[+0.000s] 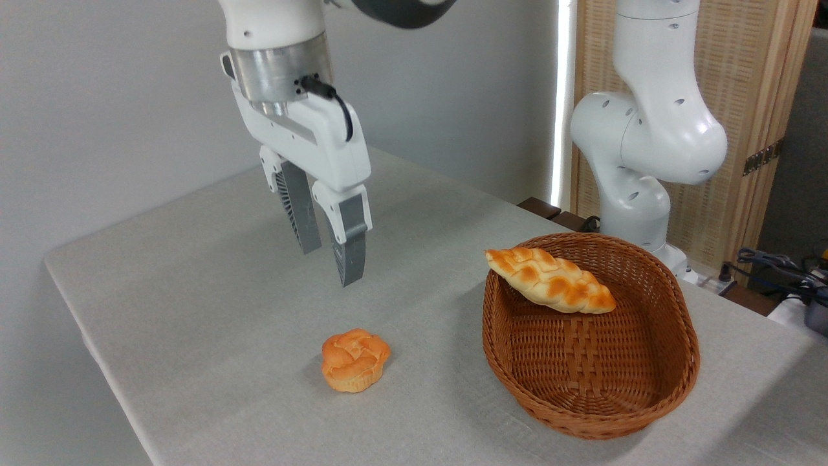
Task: Put bread into the basket
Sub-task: 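Lower the open gripper down around the round orange bun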
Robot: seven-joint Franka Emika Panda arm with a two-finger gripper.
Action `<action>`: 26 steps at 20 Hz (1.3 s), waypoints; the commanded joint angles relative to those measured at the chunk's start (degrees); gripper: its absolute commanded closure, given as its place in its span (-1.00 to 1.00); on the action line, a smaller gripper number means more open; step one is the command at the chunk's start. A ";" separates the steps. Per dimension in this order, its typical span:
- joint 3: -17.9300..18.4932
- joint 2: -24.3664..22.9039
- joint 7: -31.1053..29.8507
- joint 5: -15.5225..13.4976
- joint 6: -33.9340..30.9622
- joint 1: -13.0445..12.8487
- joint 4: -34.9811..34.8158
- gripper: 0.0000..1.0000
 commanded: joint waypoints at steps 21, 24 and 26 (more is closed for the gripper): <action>0.28 5.90 2.30 1.17 12.75 -1.04 -10.76 -1.00; 0.37 5.99 2.30 1.26 13.99 -1.12 -11.82 -1.00; 0.37 6.07 2.30 1.26 13.99 -1.12 -11.91 -1.00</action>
